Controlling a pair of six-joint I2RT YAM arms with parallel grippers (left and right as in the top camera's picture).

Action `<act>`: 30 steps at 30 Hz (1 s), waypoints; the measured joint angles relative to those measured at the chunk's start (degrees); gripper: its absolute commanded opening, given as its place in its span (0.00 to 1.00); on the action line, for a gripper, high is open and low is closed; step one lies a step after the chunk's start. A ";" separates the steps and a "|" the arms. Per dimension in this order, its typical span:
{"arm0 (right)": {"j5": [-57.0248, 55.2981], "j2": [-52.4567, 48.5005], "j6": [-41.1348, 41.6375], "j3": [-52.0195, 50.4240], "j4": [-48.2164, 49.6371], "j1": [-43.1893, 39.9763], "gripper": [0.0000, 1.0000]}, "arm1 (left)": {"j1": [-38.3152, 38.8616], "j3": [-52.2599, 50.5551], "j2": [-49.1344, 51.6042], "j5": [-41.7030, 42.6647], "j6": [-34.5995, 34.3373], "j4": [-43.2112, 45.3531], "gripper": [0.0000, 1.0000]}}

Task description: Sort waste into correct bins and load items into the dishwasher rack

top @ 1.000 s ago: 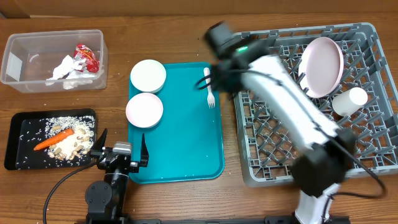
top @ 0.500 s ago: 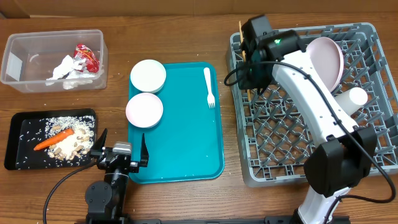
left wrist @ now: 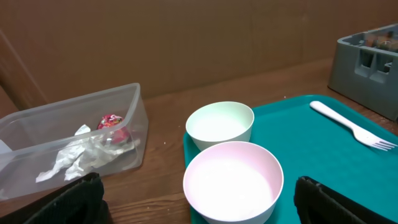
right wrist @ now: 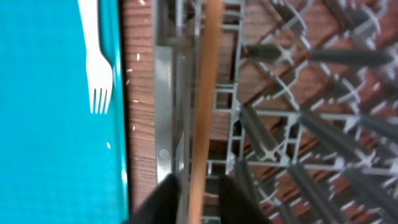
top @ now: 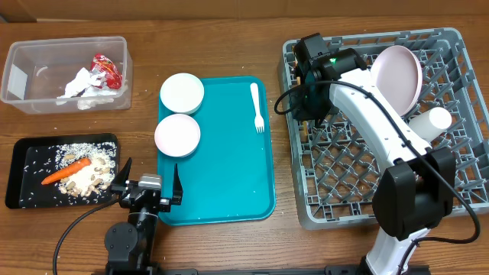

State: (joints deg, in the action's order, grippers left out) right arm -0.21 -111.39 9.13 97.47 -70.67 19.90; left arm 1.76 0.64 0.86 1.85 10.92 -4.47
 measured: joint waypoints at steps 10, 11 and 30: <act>2.10 -0.04 0.39 0.68 -1.66 0.13 0.64 | 0.00 0.00 0.00 0.00 0.02 0.00 1.00; 2.89 -0.11 0.68 1.40 -2.34 0.15 0.66 | 0.00 0.00 0.00 0.00 0.02 0.00 1.00; 1.29 -7.98 8.83 11.21 13.81 15.41 0.91 | 0.00 0.00 0.00 0.00 0.02 0.00 1.00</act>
State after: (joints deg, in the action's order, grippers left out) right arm 1.08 -119.37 17.96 108.68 -56.86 35.31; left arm 1.76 0.64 0.86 1.85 10.94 -4.47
